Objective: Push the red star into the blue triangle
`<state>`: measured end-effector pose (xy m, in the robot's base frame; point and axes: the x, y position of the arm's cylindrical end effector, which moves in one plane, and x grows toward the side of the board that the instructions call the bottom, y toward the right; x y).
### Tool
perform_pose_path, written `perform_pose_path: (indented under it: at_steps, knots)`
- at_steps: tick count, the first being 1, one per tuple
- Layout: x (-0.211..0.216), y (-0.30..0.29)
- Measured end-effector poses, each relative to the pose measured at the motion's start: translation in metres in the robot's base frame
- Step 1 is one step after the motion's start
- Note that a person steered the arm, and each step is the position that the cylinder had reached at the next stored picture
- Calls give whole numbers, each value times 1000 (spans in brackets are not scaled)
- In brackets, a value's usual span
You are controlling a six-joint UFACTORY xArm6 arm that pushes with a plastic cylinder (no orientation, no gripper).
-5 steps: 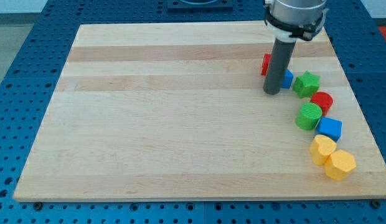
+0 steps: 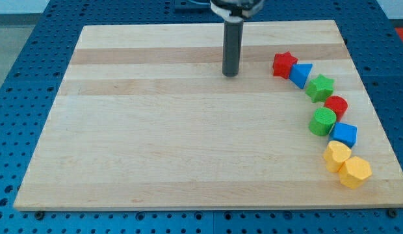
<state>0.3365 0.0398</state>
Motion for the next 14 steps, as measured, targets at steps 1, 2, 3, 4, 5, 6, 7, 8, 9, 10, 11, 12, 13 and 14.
perform_pose_path:
  at_steps: [1,2,3,4,5,6,7,8,9,10,11,12,13,14]
  knots:
    - [-4,9]
    - [-4,19]
    - [13,19]
    - [40,26]
    - [42,47]
    - [31,75]
    - [17,99]
    - [16,109]
    - [16,93]
    - [4,79]
    - [-22,71]
    - [-46,86]
    - [-46,101]
    - [-42,107]
